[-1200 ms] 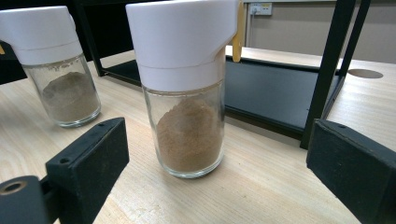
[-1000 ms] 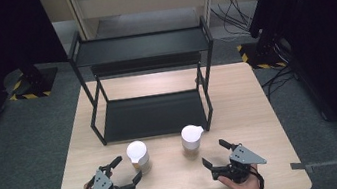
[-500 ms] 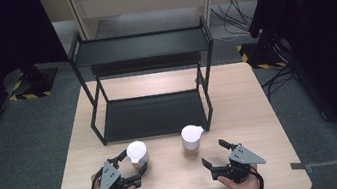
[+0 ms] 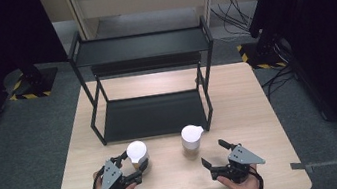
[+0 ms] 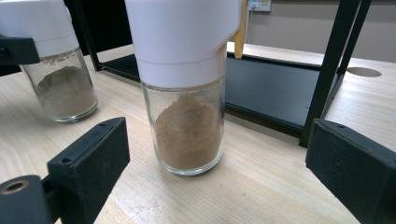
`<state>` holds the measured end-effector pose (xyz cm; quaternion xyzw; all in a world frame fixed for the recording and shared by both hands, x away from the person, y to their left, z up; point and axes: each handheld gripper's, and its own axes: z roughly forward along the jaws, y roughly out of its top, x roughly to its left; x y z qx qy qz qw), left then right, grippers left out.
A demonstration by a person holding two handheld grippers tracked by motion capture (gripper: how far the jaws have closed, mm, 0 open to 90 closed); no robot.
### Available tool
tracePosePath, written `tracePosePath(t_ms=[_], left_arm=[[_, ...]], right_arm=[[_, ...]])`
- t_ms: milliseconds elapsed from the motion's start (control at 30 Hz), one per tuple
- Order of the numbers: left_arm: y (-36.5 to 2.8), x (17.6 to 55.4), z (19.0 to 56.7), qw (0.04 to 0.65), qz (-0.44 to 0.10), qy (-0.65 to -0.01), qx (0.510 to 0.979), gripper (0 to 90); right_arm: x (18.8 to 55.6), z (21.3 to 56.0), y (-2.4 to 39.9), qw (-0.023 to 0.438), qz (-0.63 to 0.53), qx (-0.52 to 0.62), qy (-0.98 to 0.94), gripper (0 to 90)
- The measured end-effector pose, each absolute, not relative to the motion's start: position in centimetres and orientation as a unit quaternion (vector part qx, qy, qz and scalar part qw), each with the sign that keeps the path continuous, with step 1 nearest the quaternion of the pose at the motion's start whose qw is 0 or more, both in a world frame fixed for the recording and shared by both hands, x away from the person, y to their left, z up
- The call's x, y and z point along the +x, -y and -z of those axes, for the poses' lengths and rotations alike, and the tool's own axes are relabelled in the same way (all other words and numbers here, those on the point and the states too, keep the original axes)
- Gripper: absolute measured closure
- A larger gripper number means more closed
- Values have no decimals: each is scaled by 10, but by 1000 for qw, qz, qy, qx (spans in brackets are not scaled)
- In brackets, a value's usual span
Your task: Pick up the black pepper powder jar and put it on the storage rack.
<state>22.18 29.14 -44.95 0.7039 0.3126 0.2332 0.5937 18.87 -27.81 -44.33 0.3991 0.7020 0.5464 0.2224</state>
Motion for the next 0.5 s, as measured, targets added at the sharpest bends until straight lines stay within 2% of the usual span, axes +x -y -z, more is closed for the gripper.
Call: tracePosePath(t_ms=[500], left_arm=[[-291, 211, 426, 610, -238, -315, 687, 302]], right_arm=[[189, 443, 278, 222, -547, 400, -701, 68]])
